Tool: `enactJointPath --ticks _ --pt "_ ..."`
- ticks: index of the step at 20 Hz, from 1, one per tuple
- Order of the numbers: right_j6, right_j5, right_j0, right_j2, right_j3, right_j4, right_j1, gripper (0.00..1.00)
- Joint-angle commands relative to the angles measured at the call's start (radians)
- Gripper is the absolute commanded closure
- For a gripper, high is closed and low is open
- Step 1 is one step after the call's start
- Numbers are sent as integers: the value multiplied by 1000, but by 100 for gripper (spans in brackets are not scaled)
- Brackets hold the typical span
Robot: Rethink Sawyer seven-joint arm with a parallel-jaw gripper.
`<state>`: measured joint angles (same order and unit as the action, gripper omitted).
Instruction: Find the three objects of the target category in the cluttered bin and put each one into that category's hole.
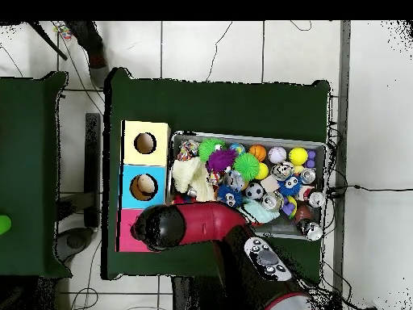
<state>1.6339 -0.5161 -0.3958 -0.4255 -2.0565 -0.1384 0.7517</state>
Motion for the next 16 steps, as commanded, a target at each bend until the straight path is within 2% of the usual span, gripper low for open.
enactJointPath --ticks 1,6,10,13,16 --pt "-125 209 -207 37 90 -243 -146 0" --pt "-66 249 -282 26 -31 -313 -76 0" --pt "-8 258 -322 18 -100 -354 -25 0" --pt "38 250 -338 17 -166 -352 52 0" --pt "68 231 -378 -3 -243 -313 144 0"
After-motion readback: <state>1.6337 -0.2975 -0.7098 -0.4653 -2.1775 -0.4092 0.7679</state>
